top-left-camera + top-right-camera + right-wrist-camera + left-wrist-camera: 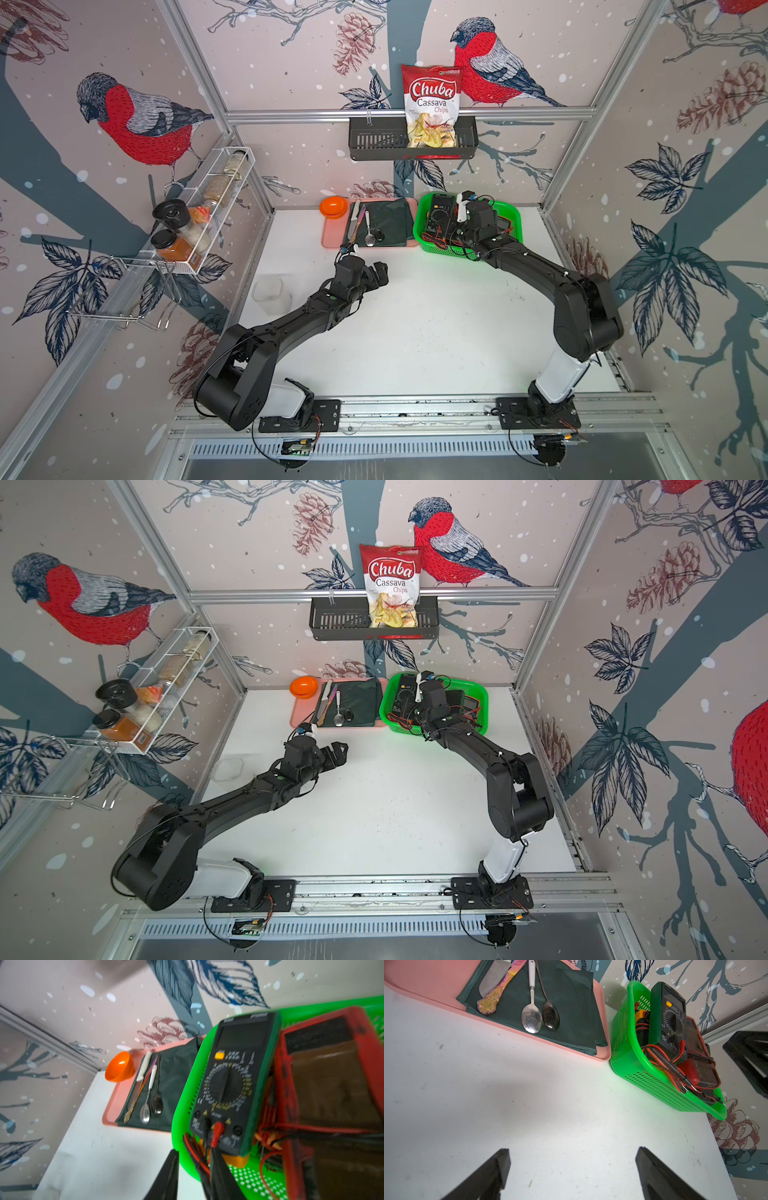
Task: Put the multimeter into the basket
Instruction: Place the multimeter in the basket.
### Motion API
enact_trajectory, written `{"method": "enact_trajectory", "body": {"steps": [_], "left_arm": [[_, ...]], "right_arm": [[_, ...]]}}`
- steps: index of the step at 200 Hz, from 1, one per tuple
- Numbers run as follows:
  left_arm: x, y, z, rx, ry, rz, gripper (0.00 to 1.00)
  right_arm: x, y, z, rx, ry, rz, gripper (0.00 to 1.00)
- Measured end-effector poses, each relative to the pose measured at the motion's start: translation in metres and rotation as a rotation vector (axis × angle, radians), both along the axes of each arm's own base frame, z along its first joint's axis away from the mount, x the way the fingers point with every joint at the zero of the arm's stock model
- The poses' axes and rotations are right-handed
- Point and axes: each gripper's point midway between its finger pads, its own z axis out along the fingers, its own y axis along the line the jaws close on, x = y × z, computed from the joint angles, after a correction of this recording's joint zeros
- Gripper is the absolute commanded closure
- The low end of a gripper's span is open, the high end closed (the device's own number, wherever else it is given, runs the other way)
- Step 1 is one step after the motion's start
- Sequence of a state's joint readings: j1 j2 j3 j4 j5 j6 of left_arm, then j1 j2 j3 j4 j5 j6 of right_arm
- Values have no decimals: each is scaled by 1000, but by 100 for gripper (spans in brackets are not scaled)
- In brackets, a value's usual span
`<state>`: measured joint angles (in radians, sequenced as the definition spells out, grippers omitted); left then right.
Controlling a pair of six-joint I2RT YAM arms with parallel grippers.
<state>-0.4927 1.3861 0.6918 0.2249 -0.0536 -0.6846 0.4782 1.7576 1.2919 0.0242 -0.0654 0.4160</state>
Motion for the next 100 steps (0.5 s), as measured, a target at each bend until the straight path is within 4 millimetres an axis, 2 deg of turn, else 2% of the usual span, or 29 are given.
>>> {"method": "enact_trajectory", "body": {"steps": [17,43,73,100], "left_arm": [[1,0,3,-2,-7,2,2],[2,1,4,1,-10,9,3],[3,5,9,3,-24,25,2],[3,7,13,0,-36,33,2]], "right_arm": [[-22,12,-18,-68,41,35,82],[-39,18,-38,-129,86,40,88],[-36,14,-56,-165,117,19,89],[-23,5,-69,-183,148,-10,90]]}}
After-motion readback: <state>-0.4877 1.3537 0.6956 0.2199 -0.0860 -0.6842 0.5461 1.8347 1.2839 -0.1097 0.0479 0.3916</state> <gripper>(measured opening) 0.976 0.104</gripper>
